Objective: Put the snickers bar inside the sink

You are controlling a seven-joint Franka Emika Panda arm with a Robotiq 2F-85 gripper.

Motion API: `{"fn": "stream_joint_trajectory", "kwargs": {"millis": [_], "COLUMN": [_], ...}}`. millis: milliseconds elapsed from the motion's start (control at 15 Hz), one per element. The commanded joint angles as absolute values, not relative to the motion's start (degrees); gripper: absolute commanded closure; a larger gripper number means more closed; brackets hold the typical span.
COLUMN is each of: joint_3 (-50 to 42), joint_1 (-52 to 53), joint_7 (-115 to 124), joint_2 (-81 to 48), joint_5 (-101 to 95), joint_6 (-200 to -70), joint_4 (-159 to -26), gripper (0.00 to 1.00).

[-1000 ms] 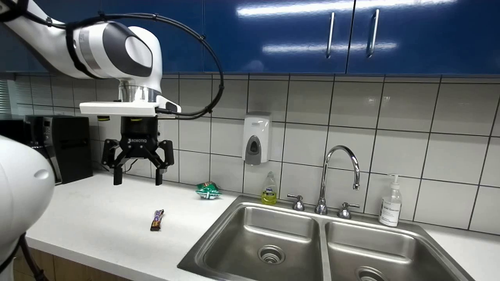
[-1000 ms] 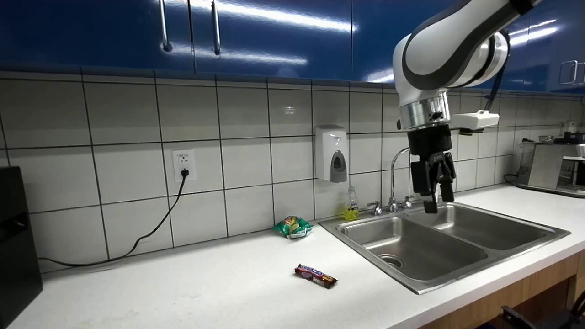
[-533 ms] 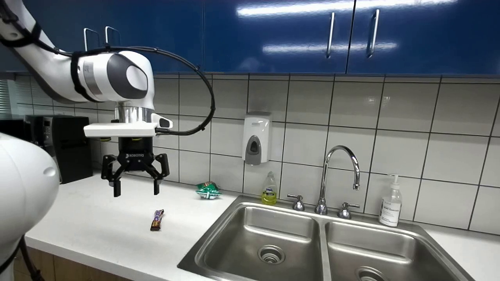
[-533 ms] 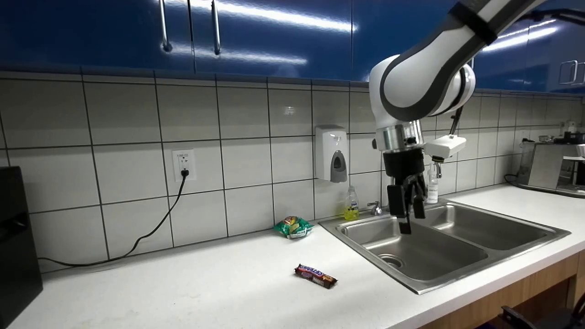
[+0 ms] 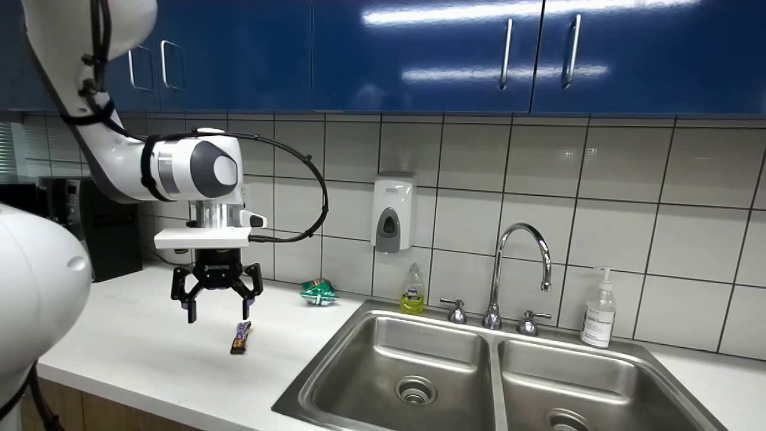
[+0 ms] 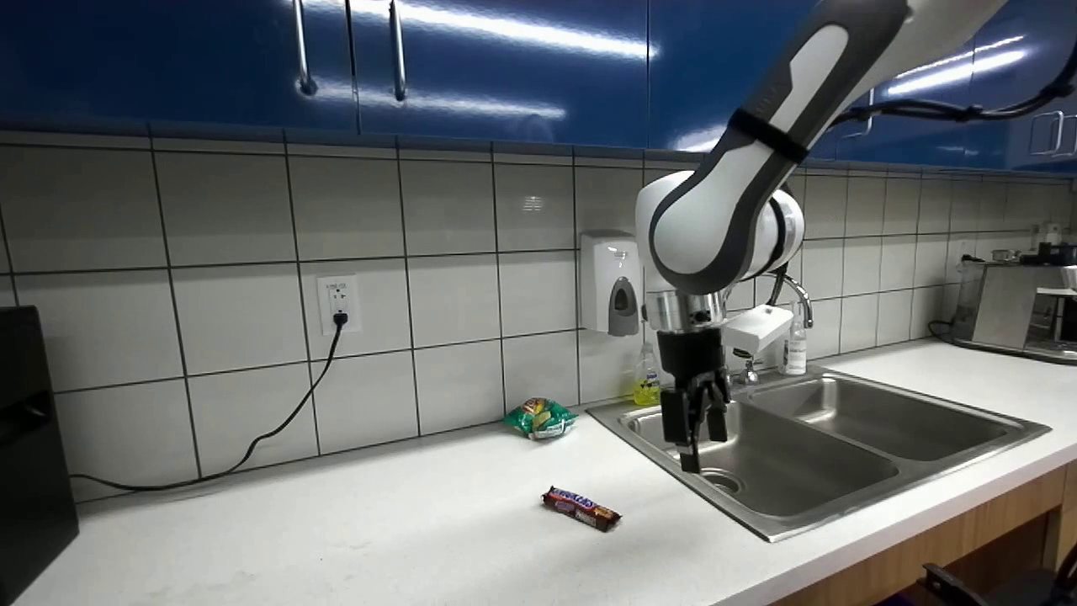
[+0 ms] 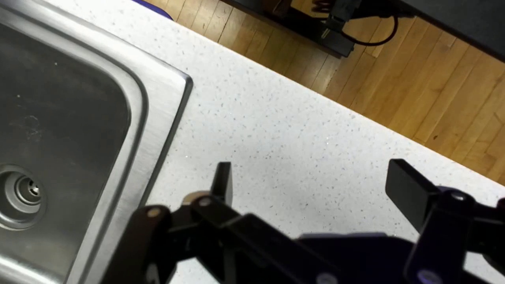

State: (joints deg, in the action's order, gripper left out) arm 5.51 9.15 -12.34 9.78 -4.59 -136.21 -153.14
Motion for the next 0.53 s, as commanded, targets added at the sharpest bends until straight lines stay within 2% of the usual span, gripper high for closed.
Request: {"fn": "stream_joint_trajectory", "kwargs": {"millis": [0,467], "joint_3": [7.4,8.2], "joint_1": [9.3,9.5], "joint_7": [-9.1,-8.3], "joint_2": [0.1,-12.6], "joint_5": [-5.8,-6.5], "joint_6": [-137.6,-139.7], "joint_4": [-146.3,-136.2], "gripper": [0.0,0.0]}}
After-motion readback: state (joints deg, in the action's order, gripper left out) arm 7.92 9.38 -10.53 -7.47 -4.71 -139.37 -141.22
